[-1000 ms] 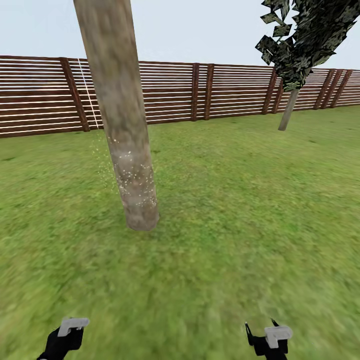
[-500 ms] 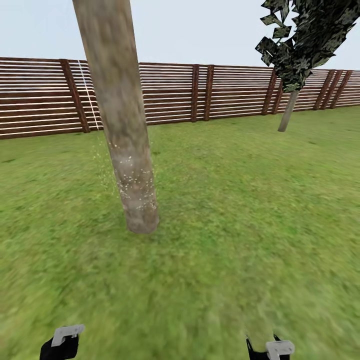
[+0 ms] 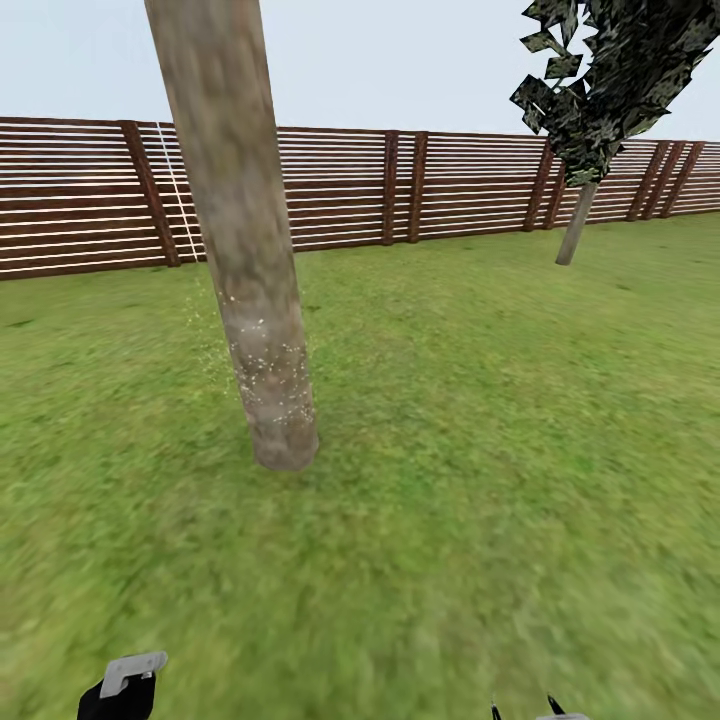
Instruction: In the garden, pick up the pesticide atomizer on the floor and spray pesticide onto both trees until each tree trunk is fully covered.
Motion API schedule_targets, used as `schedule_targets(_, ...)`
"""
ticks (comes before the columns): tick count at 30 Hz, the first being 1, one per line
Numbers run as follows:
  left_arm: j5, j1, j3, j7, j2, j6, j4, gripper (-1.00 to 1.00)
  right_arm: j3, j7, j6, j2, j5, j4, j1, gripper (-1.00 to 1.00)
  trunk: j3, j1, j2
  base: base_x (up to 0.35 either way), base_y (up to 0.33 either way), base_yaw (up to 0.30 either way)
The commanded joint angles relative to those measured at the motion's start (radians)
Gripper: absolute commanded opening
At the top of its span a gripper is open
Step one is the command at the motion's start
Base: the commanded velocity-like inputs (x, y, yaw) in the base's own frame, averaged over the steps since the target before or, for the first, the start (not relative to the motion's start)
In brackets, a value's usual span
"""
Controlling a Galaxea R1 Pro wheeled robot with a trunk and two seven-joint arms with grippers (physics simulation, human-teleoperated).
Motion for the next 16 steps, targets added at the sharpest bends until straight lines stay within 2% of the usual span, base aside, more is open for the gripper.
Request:
schedule_targets(1, 0.0, 0.0, 0.0, 0.0, 0.0, 0.0, 0.0, -1.0, 0.0, 0.0, 0.0, 0.0, 0.0, 0.0, 0.0, 1.0, 0.0, 0.0, 0.0, 0.0, 0.0, 0.0)
schedule_targets(16, -0.01, 0.0, -0.009, -0.005, -0.005, 0.0, -0.017, -1.0, 0.0, 0.0, 0.0, 0.0, 0.0, 0.001, 0.0, 1.0, 0.0, 0.0, 0.0, 0.0, 0.0, 0.0)
